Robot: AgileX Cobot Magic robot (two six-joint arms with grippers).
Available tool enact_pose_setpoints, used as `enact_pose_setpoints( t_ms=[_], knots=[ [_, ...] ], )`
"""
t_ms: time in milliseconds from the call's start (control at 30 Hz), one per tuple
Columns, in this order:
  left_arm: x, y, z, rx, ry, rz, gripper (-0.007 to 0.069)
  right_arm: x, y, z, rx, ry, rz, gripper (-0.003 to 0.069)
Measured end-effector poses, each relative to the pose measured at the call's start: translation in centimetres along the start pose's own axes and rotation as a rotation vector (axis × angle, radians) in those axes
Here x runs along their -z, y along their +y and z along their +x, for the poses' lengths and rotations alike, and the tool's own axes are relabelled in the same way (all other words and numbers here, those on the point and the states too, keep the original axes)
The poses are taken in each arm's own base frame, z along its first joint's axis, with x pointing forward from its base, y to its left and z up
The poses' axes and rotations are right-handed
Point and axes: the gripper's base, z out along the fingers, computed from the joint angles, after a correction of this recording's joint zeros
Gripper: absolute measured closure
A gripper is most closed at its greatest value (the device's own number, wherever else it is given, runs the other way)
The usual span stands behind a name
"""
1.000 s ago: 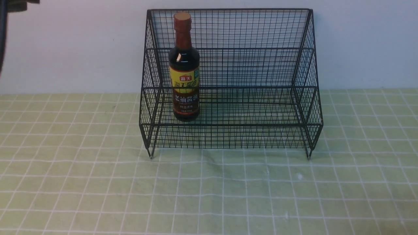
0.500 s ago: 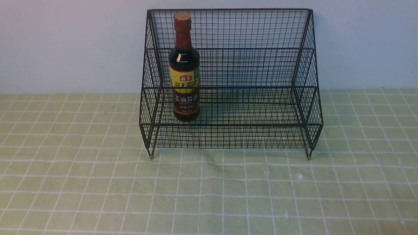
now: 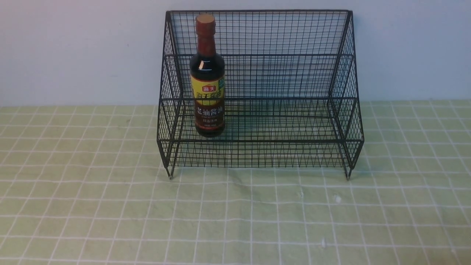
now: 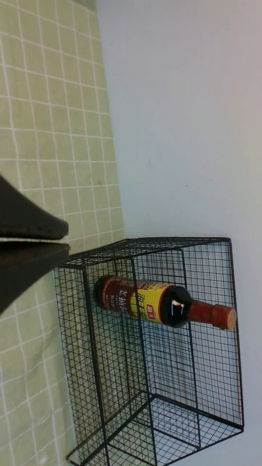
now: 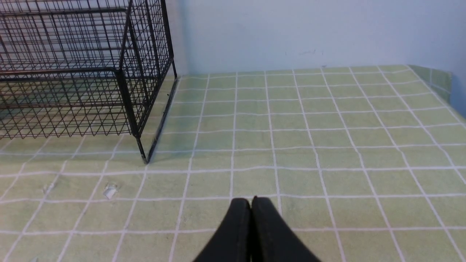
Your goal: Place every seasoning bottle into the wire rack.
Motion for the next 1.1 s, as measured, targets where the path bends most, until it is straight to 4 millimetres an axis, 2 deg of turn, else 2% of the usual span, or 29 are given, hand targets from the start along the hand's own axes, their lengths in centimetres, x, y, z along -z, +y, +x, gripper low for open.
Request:
enact_pose_setpoints(
  t_ms=[133, 200, 333, 367, 433, 500, 633, 700, 800, 1100],
  knots=[
    [0.3, 0.2, 1.5, -0.011, -0.047, -0.034, 0.0629, 0.0, 0.0, 0.0, 0.0, 0.0, 0.0, 0.0673],
    [0.0, 0.4, 3.5, -0.01, -0.095, -0.073, 0.0629, 0.0, 0.0, 0.0, 0.0, 0.0, 0.0, 0.0673],
    [-1.3, 0.9, 8.8, -0.011, -0.158, -0.121, 0.0629, 0.0, 0.0, 0.0, 0.0, 0.0, 0.0, 0.0673],
    [-1.7, 0.9, 9.4, -0.01, -0.154, -0.121, 0.0629, 0.0, 0.0, 0.0, 0.0, 0.0, 0.0, 0.0673],
    [-3.1, 1.2, 13.1, -0.009, -0.165, -0.126, 0.0629, 0.0, 0.0, 0.0, 0.0, 0.0, 0.0, 0.0673],
    [-4.0, 1.3, 15.7, -0.008, -0.168, -0.129, 0.0629, 0.0, 0.0, 0.0, 0.0, 0.0, 0.0, 0.0673],
    [-6.2, 1.7, 20.5, -0.003, -0.078, -0.132, 0.0629, 0.0, 0.0, 0.0, 0.0, 0.0, 0.0, 0.0673],
    [-6.6, 1.7, 21.6, -0.002, -0.039, -0.132, 0.0629, 0.0, 0.0, 0.0, 0.0, 0.0, 0.0, 0.0673],
    [-6.6, 1.7, 22.1, 0.0, 0.007, -0.131, 0.0629, 0.0, 0.0, 0.0, 0.0, 0.0, 0.0, 0.0673],
    [-6.6, 1.7, 22.2, 0.002, 0.019, -0.13, 0.0629, 0.0, 0.0, 0.0, 0.0, 0.0, 0.0, 0.0673]
  ],
)
